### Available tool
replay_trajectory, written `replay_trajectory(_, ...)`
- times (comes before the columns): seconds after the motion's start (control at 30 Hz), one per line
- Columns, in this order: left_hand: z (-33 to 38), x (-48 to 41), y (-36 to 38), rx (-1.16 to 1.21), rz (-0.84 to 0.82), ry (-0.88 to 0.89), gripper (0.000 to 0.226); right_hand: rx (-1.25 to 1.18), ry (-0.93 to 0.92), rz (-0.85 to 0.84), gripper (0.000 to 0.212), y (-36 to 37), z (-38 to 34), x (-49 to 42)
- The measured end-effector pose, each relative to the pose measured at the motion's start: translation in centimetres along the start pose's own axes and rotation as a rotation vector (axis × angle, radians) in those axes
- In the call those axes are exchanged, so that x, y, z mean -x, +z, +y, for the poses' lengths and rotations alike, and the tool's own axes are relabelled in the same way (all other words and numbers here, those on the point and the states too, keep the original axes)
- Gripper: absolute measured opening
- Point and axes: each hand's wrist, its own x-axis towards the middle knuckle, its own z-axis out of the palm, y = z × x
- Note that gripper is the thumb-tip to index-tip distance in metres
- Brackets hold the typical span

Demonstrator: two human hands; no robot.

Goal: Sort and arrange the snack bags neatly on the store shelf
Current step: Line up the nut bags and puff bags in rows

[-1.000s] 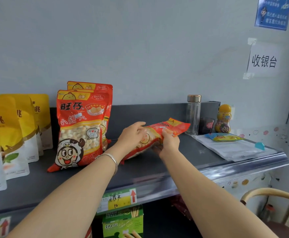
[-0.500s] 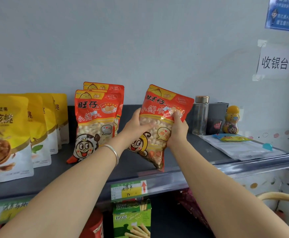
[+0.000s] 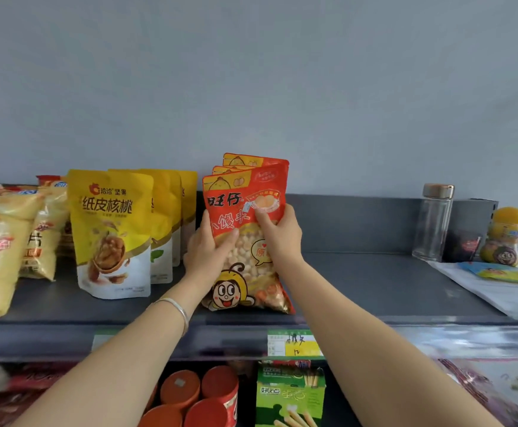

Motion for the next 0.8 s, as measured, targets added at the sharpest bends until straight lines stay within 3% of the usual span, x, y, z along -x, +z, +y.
replay_trajectory(0.07,-1.3,-0.2,0.5,0.032,-0.057,-0.059,0.107,0.107,0.032,0.034,0.049,0.3,0.6,-0.2)
replay_trajectory(0.2,-1.7,-0.5,0.9,0.235,-0.082,-0.100,0.098,0.243,0.029,0.063,0.056,0.2,1.3,-1.0)
replay_trajectory(0.3,-0.3,0.0,0.5,0.396,-0.103,-0.148,0.106,0.111,0.086,-0.001,0.064,0.0,2.1,-1.1)
replay_trajectory(0.47,0.1,-0.3,0.5,0.507,-0.182,-0.198,0.051,-0.159,0.238,-0.129,0.068,0.4,2.8,-0.8)
replay_trajectory(0.67,0.5,-0.6,1.3,0.473,-0.209,-0.133,0.074,-0.229,0.177,-0.086,0.042,-0.7,3.1,-1.7)
replay_trajectory(0.8,0.3,-1.0,1.6,0.478,-0.234,-0.157,0.069,-0.179,0.174,-0.081,0.052,-1.2,3.3,-1.8)
